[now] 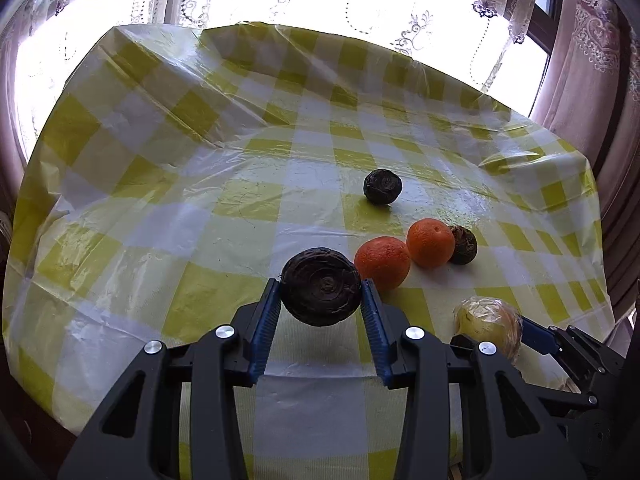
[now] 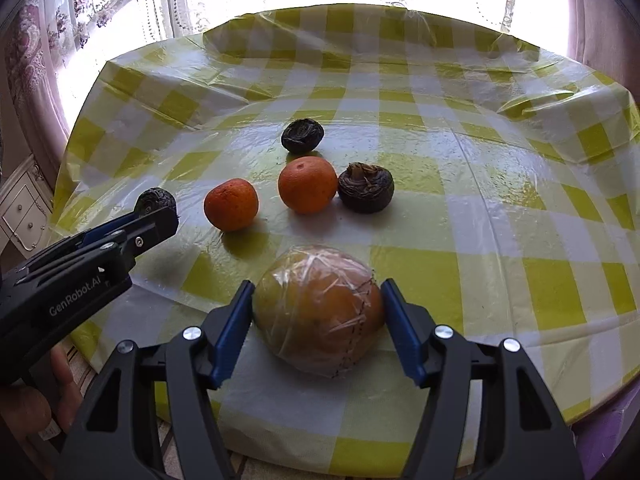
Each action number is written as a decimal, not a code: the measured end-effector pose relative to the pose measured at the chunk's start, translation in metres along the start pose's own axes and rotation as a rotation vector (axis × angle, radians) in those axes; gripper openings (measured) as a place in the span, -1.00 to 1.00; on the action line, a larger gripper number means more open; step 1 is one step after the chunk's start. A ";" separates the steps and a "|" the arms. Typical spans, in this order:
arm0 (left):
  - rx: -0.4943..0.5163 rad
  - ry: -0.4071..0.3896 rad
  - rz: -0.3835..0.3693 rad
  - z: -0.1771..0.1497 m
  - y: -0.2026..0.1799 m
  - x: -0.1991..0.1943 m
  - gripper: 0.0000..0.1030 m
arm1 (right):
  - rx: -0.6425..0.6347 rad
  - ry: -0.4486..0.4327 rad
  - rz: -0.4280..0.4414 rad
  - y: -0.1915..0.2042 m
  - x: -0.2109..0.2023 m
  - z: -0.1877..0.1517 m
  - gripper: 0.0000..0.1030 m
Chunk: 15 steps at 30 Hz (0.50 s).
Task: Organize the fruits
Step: 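Grasp the dark dried fruit with the left tool while the right tool grasps the wrapped grapefruit, then carry the dried fruit and grapefruit over the white box with both tools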
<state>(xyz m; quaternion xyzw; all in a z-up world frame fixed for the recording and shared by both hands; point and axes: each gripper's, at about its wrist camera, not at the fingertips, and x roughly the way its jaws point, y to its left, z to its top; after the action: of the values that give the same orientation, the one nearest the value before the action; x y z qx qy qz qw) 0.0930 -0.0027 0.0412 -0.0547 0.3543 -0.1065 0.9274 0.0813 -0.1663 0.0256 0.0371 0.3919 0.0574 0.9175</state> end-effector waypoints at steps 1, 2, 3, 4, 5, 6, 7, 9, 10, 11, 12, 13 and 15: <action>0.005 -0.001 -0.003 -0.001 -0.003 -0.002 -0.23 | 0.007 -0.002 0.000 -0.003 -0.003 -0.002 0.25; 0.013 0.000 -0.006 -0.002 -0.006 -0.004 -0.23 | 0.015 -0.001 0.000 -0.006 -0.005 -0.003 0.25; 0.019 0.001 -0.012 -0.003 -0.010 -0.006 -0.23 | 0.025 0.001 0.002 -0.009 -0.008 -0.004 0.25; 0.026 0.000 -0.017 -0.004 -0.013 -0.008 -0.23 | 0.034 -0.001 0.003 -0.012 -0.011 -0.006 0.25; 0.033 0.001 -0.021 -0.005 -0.017 -0.010 -0.23 | 0.039 -0.004 0.000 -0.015 -0.015 -0.007 0.25; 0.041 0.004 -0.026 -0.006 -0.020 -0.011 -0.23 | 0.044 -0.005 -0.003 -0.018 -0.018 -0.008 0.25; 0.048 0.005 -0.031 -0.007 -0.024 -0.012 -0.23 | 0.051 -0.005 -0.005 -0.022 -0.021 -0.010 0.25; 0.064 0.010 -0.044 -0.009 -0.034 -0.014 -0.23 | 0.065 -0.007 -0.010 -0.029 -0.027 -0.013 0.25; 0.075 0.014 -0.050 -0.011 -0.040 -0.014 -0.23 | 0.072 -0.007 -0.012 -0.033 -0.031 -0.015 0.25; 0.088 0.016 -0.056 -0.013 -0.046 -0.015 -0.23 | 0.079 -0.008 -0.014 -0.037 -0.034 -0.017 0.25; 0.102 0.018 -0.062 -0.015 -0.052 -0.015 -0.23 | 0.087 -0.009 -0.016 -0.042 -0.037 -0.020 0.25; 0.115 0.020 -0.070 -0.017 -0.059 -0.016 -0.23 | 0.094 -0.010 -0.018 -0.046 -0.041 -0.022 0.25; 0.141 0.024 -0.086 -0.021 -0.072 -0.018 -0.23 | 0.104 -0.015 -0.024 -0.054 -0.049 -0.027 0.25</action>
<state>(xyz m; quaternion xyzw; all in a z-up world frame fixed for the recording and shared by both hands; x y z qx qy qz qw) 0.0545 -0.0692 0.0497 -0.0033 0.3542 -0.1716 0.9193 0.0326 -0.2256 0.0359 0.0802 0.3878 0.0256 0.9179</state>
